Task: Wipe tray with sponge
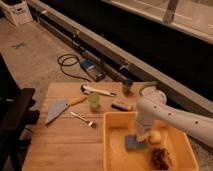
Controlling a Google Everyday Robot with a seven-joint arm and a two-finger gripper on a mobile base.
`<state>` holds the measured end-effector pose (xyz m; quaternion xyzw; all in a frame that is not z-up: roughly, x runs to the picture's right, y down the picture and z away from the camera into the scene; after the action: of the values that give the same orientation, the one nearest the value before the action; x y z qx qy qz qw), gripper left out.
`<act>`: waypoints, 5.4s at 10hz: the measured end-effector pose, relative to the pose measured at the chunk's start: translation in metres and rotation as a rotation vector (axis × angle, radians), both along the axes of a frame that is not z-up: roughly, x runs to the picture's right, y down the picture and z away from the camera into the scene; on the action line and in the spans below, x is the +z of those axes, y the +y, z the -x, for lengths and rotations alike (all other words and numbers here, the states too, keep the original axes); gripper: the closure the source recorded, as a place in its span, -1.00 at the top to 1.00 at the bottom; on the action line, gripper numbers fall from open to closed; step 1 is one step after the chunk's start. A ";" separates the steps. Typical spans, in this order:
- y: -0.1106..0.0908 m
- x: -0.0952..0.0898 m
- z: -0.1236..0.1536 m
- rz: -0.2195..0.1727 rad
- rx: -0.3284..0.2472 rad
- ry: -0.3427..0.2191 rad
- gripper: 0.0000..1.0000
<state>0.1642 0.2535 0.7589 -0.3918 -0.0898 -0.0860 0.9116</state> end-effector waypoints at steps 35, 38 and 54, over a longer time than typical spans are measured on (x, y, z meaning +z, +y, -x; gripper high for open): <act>0.000 -0.023 0.049 0.050 -0.068 -0.096 -1.00; 0.011 -0.025 0.047 0.076 -0.065 -0.079 -1.00; 0.018 -0.016 0.041 0.105 -0.081 -0.099 -1.00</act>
<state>0.1236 0.2711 0.7430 -0.4375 -0.1230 -0.1372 0.8801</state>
